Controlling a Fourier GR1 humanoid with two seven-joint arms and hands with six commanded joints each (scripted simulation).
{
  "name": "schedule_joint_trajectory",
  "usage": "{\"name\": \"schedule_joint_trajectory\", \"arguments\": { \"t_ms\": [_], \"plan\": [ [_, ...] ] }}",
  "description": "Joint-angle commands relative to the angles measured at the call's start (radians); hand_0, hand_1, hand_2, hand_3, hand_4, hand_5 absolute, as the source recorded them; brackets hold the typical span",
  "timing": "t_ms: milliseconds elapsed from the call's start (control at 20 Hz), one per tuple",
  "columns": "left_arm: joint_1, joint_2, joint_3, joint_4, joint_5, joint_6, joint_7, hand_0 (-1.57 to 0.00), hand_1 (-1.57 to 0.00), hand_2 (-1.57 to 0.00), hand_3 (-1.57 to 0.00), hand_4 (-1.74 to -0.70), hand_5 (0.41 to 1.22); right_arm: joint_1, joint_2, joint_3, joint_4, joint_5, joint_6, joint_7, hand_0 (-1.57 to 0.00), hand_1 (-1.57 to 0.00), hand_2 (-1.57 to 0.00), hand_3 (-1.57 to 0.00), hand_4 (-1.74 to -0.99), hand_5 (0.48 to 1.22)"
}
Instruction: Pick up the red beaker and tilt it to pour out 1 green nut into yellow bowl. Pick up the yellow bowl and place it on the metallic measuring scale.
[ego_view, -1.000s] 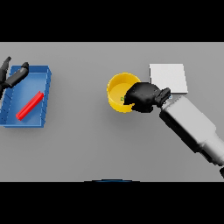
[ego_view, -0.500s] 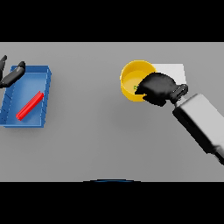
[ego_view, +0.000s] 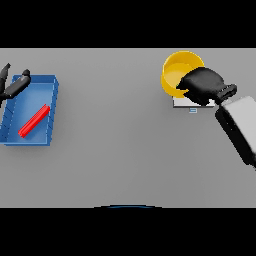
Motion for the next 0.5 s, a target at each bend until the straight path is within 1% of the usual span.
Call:
{"name": "schedule_joint_trajectory", "arguments": {
  "t_ms": [0,50,100,150,200,250,300,400,450],
  "plan": [
    [0.003,0.005,0.002,0.003,0.001,-0.004,0.0,0.0,0.0,0.0,0.0,-0.74,0.738,-0.009,0.004,-0.01,0.038,0.003,-0.016,-0.002,-1.57,-1.57,-1.55,-1.15,-1.741,1.221],
    [0.015,0.013,-0.003,0.004,-0.008,0.0,-0.005,0.0,0.0,0.0,0.0,-0.73,0.735,-0.015,0.006,-0.013,0.067,0.008,-0.026,0.006,-1.57,-1.57,-1.54,-1.15,-1.741,1.221],
    [0.013,0.019,-0.001,0.004,-0.007,-0.009,-0.003,0.0,0.0,0.0,0.0,-0.73,0.734,-0.017,0.006,-0.016,0.104,0.012,-0.041,-0.006,-1.57,-1.57,-1.54,-1.15,-1.741,1.221],
    [0.015,0.019,-0.005,0.004,-0.011,-0.007,0.001,0.0,0.0,0.0,0.0,-0.72,0.732,-0.017,0.012,-0.02,0.121,0.011,-0.048,0.003,-1.57,-1.57,-1.52,-1.16,-1.741,1.221],
    [0.02,0.016,-0.008,0.004,-0.015,-0.002,-0.005,0.0,0.0,0.0,0.0,-0.72,0.725,-0.02,0.012,-0.026,0.152,0.009,-0.063,-0.021,-1.57,-1.57,-1.5,-1.17,-1.741,1.221],
    [0.012,0.013,-0.01,0.001,-0.016,0.002,0.008,0.0,0.0,0.0,0.0,-0.72,0.72,-0.024,0.02,-0.03,0.183,0.013,-0.077,-0.015,-1.57,-1.57,-1.49,-1.2,-1.741,1.221],
    [0.008,0.005,-0.011,-0.003,-0.015,0.007,0.007,0.0,0.0,0.0,0.0,-0.72,0.717,-0.031,0.022,-0.035,0.216,0.017,-0.088,-0.02,-1.57,-1.57,-1.47,-1.24,-1.741,1.221],
    [0.016,0.015,-0.006,-0.003,-0.009,0.002,0.009,0.0,0.0,0.0,0.0,-0.73,0.713,-0.04,0.042,-0.043,0.275,0.018,-0.104,-0.004,-1.57,-1.57,-1.45,-1.29,-1.741,1.221],
    [0.016,0.016,-0.008,-0.014,-0.01,0.005,0.012,0.0,0.0,0.0,0.0,-0.72,0.712,-0.047,0.05,-0.047,0.299,0.013,-0.104,-0.015,-1.57,-1.57,-1.44,-1.32,-1.741,1.221]
  ]
}}
